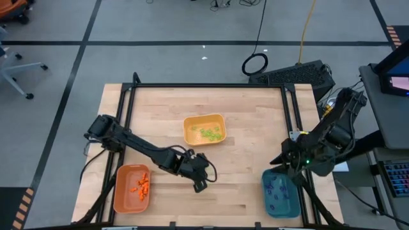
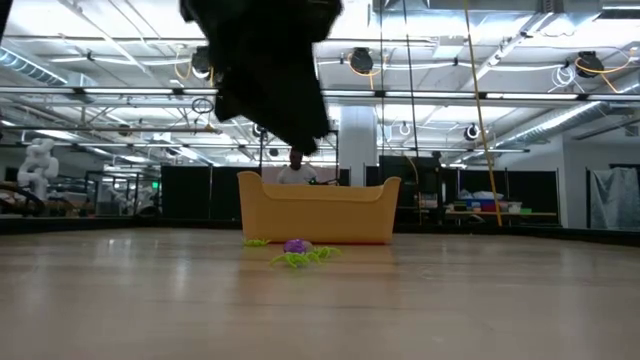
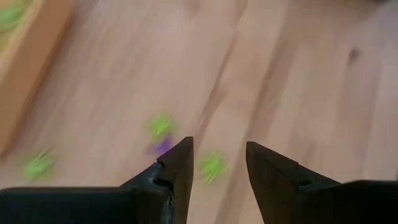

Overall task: Sort Halloween decoration
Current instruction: Put the violet witch hat toy into the blue bin

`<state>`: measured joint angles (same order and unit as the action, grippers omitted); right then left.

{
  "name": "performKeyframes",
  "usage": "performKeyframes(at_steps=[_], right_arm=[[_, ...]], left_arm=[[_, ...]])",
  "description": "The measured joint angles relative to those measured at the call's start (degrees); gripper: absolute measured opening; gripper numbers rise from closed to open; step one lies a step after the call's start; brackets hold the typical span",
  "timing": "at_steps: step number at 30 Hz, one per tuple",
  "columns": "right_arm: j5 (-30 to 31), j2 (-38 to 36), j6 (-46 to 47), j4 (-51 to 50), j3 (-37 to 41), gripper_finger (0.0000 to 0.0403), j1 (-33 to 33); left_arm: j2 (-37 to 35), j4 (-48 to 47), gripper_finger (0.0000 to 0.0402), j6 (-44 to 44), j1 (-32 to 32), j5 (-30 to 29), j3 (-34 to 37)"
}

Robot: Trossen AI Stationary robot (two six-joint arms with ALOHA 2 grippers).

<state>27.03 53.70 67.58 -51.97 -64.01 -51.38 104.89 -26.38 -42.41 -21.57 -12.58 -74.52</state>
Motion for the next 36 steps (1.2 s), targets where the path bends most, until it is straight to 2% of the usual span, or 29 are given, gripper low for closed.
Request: performKeyframes(at_steps=[9,16,23,36], right_arm=[[0.13,-4.59,-7.18,-4.86,0.0,0.0137,2.21],[0.2,-6.78,-12.16,-7.1,0.0,0.0137,4.06],[0.09,-7.81,-15.29,-7.12,0.0,0.0137,4.71],[0.0,-7.81,-20.42,-7.22,0.0,0.0137,4.7]], left_arm=[[4.78,3.67,0.0151,2.3,-0.81,0.11,-0.2],[6.01,-0.46,0.0151,2.38,-0.98,-1.03,-0.04],[7.61,-0.4,0.015,2.46,-0.54,-2.73,-0.15],[9.24,-1.96,0.015,2.78,0.07,-2.49,-0.04]])
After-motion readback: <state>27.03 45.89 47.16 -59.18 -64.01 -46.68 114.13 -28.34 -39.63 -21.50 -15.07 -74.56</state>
